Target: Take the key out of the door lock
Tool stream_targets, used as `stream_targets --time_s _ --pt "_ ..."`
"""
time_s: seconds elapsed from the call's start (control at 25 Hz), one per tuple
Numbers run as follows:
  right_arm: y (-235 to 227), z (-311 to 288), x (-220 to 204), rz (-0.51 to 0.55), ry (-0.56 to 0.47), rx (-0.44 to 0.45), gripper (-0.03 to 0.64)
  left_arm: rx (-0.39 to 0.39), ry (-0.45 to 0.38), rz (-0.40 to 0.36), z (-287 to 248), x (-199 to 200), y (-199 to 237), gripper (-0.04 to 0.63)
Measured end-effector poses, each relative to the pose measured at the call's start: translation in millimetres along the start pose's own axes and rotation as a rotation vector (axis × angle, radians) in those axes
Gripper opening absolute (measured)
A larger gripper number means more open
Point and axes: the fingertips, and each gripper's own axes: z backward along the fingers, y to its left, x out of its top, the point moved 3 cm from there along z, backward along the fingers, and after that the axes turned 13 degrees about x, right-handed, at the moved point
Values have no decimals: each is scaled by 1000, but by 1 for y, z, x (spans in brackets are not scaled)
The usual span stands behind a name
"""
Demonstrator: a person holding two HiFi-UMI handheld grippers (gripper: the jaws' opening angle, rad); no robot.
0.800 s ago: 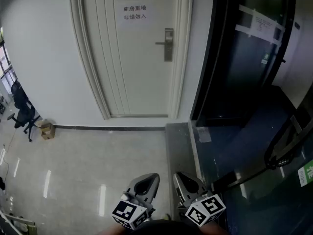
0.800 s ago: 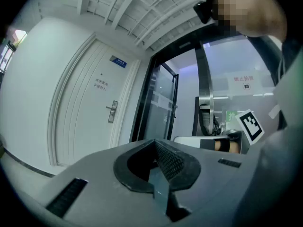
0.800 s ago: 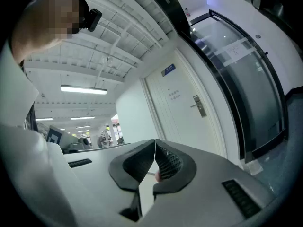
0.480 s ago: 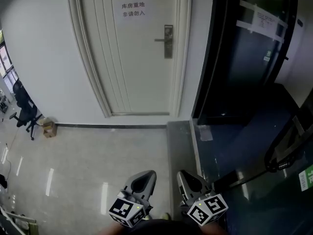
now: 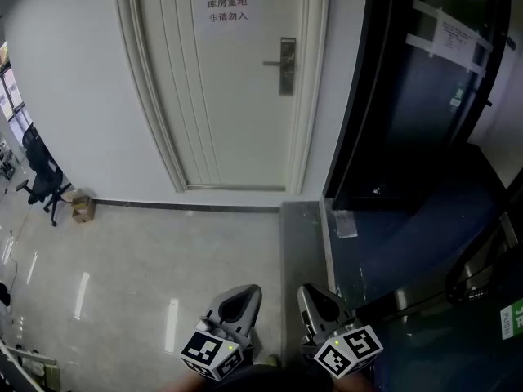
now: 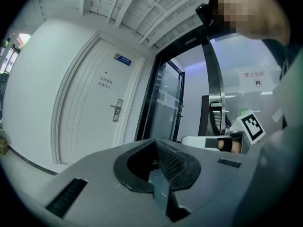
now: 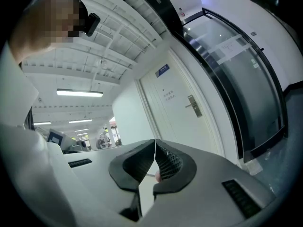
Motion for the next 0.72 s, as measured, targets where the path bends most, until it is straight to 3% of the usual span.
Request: stream_targets --time_s 0.32,0.72 --pt "-40 -52 3 15 4 -28 14 -29 -21 0 -59 10 39 6" --pt "-99 -164 29 54 -11 -83 14 -87 -40 -12 -159 48 116 6"
